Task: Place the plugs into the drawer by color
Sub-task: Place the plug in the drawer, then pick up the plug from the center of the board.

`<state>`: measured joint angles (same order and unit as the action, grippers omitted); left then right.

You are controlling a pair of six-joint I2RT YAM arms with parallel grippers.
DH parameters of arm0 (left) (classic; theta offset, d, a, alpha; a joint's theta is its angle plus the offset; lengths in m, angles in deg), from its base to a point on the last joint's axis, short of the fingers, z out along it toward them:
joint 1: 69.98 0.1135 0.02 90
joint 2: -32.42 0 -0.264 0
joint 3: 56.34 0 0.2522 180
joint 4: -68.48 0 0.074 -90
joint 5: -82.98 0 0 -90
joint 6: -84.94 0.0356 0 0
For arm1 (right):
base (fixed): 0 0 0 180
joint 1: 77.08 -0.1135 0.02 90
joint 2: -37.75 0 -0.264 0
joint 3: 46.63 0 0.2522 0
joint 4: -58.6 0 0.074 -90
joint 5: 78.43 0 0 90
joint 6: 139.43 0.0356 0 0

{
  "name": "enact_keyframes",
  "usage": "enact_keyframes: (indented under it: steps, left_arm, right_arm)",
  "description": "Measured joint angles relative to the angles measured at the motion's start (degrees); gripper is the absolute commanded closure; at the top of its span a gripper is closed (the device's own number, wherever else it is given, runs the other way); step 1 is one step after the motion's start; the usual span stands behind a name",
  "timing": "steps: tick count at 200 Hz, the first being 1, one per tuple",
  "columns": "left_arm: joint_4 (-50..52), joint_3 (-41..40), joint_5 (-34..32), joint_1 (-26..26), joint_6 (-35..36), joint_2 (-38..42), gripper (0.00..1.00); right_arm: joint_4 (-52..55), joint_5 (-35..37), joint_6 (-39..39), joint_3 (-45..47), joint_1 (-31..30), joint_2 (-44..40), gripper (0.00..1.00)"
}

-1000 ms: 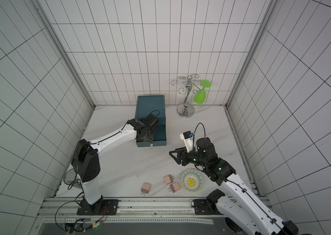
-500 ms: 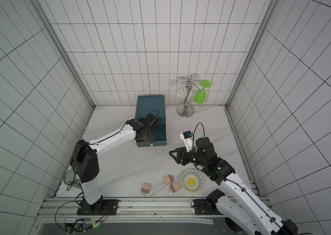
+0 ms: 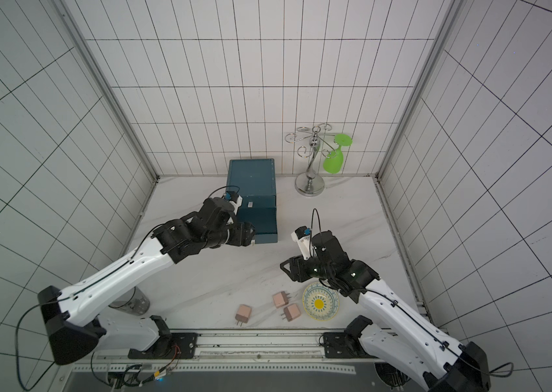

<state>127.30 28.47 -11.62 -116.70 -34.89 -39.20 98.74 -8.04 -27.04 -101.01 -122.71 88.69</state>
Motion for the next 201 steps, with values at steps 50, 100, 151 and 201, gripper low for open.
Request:
enact_keyframes:
  steps: [50,100,151,201]
  left_arm:
    - [0.2,-15.2,3.1,-7.9,-4.2,10.0,0.25]
    - [-0.8,-27.4,3.4,-13.4,-8.9,13.0,0.24]
    - [-2.5,-29.9,1.3,-24.3,-13.7,7.0,0.19]
    - [-2.5,-29.6,-1.1,-26.7,-15.9,-5.4,0.22]
  right_arm:
    - [6.3,11.3,5.6,0.0,-11.0,1.6,0.43]
    - [11.4,18.7,9.7,-0.7,-18.3,14.6,0.44]
    - [7.1,21.1,11.0,-0.5,-19.1,10.7,0.43]
    - [5.2,23.4,10.9,0.0,-19.2,2.9,0.41]
